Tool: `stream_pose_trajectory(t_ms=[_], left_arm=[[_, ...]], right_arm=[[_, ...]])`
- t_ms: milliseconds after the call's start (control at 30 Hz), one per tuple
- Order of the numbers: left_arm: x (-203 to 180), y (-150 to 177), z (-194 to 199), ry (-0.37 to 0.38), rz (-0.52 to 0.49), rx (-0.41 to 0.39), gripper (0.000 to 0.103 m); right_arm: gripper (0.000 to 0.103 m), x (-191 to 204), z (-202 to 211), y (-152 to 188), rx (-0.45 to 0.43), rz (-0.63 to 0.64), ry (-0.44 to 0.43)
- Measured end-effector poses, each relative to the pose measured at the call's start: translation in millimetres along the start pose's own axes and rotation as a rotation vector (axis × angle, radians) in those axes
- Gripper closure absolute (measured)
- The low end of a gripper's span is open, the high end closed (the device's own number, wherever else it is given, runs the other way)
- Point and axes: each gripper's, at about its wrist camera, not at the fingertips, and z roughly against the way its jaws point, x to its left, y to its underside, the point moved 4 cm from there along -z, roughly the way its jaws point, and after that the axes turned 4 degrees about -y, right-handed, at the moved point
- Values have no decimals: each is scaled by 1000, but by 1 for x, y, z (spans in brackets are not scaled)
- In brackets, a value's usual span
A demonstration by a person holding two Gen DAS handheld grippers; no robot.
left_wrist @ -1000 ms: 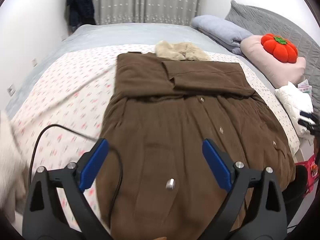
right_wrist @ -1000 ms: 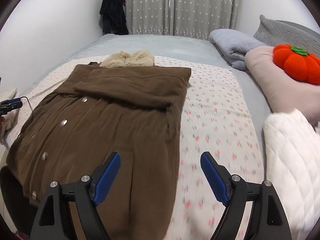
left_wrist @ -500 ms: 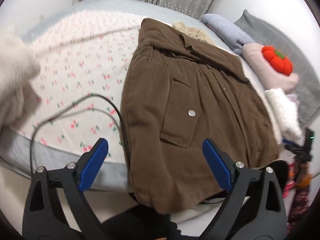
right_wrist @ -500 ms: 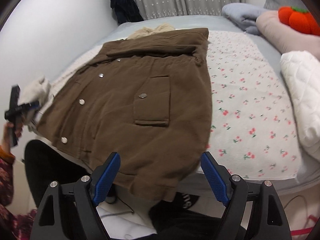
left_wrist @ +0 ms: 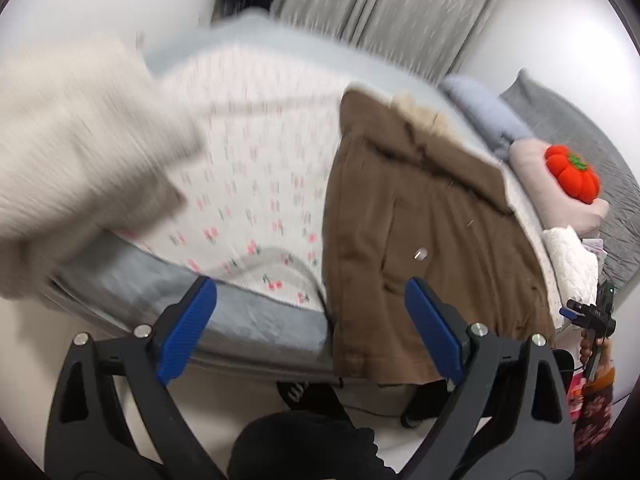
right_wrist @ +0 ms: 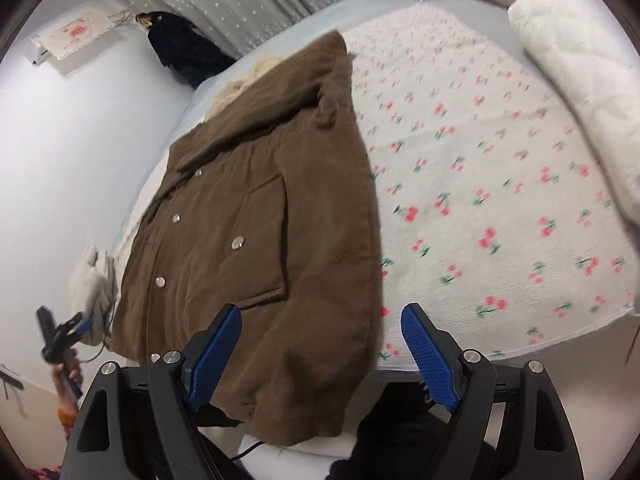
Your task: Fold large clothes
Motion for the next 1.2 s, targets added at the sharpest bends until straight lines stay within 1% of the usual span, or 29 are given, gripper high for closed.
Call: stream_pose_trajectory(t_ms=[67, 100, 133, 200, 233, 300, 333, 400, 467, 533, 600, 633, 667, 767, 833, 867, 900, 967, 1000, 1100, 1200], left_arm=[[-8, -5, 40, 7, -28, -117, 8], [-12, -8, 53, 20, -43, -158, 8], [-16, -10, 59, 34, -54, -180, 6], [-24, -13, 59, 66, -62, -186, 0], [-27, -12, 51, 80, -58, -167, 0], [-29, -8, 25, 78, -43, -103, 0], [-29, -5, 6, 74, -25, -54, 0], [-28, 6, -39, 82, 1, 80, 0], [-24, 16, -69, 82, 14, 178, 5], [-18, 23, -102, 126, 51, 263, 13], [-14, 29, -117, 198, 97, 313, 26], [-11, 31, -125, 240, 131, 341, 30], [-9, 33, -132, 272, 152, 362, 30], [-6, 38, -139, 321, 149, 375, 30], [-5, 40, -138, 354, 145, 373, 30], [-4, 39, -138, 366, 150, 376, 30], [-2, 39, -139, 390, 162, 379, 30], [-1, 34, -139, 416, 179, 381, 30], [0, 29, -142, 431, 184, 379, 31], [-7, 18, -148, 455, 184, 367, 33], [-17, 15, -163, 446, 172, 412, 33]], right_arm=[[19, 2, 14, -5, -37, 21, 12], [19, 4, 20, -7, -51, 30, 12], [19, 8, 26, -9, -67, 43, 4], [19, 14, 30, -12, -77, 58, -11], [19, 18, 29, -13, -75, 69, -20], [19, 21, 24, -13, -62, 83, -26], [19, 22, 17, -12, -46, 88, -24], [19, 20, 4, -10, -17, 87, -13], [19, 16, -9, -9, 19, 78, -9], [19, 10, -21, -10, 53, 53, -37], [19, 3, -29, -14, 72, 24, -64], [19, -1, -33, -16, 83, 3, -82], [19, -7, -38, -19, 96, -24, -104], [22, -21, -52, -20, 134, -100, -157], [28, -30, -64, -18, 168, -141, -187], [30, -33, -70, -16, 180, -150, -192], [30, -34, -73, -15, 183, -152, -202], [30, -32, -77, -16, 173, -155, -252], [33, -30, -79, -17, 177, -163, -275], [33, -27, -84, -18, 192, -150, -273], [35, -21, -88, -18, 210, -139, -271]])
